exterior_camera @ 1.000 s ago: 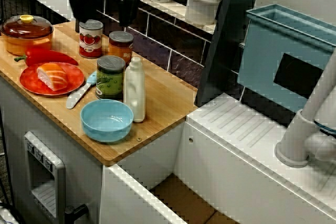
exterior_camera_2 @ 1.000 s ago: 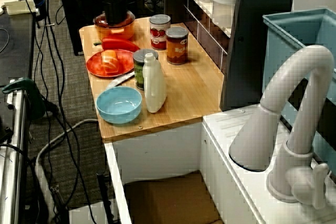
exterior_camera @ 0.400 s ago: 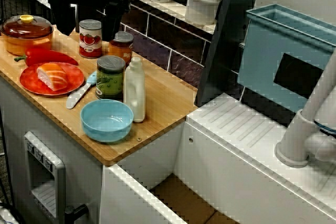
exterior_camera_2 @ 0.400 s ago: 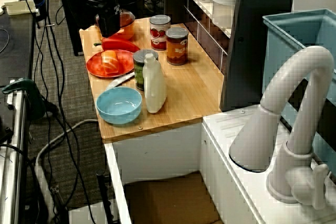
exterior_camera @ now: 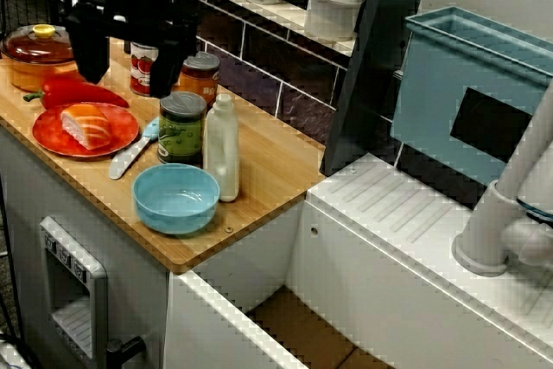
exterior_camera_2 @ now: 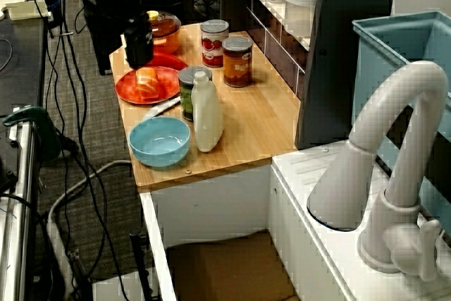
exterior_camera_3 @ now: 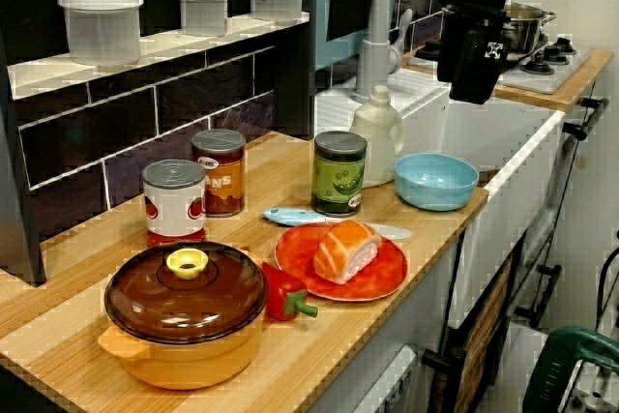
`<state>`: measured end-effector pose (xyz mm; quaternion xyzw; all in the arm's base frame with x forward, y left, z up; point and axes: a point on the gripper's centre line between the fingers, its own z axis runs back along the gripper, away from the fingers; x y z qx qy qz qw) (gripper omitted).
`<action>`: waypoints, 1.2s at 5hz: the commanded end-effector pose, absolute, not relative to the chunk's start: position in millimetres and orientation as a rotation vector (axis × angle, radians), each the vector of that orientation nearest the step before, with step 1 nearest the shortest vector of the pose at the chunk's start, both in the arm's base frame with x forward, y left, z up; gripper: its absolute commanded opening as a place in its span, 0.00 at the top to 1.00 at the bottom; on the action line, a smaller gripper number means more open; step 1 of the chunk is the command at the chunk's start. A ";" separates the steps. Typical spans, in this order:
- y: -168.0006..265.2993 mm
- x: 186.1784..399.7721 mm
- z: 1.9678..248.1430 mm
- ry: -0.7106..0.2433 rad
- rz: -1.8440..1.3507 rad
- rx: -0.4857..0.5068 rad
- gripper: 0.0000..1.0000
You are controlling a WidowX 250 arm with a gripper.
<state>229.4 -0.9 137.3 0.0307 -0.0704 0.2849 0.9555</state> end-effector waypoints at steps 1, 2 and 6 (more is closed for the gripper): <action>-5.1 221.9 145.0 -0.145 0.555 0.023 0.00; -11.8 221.2 145.8 -0.137 0.552 0.024 0.00; -11.8 221.2 145.8 -0.137 0.552 0.024 0.00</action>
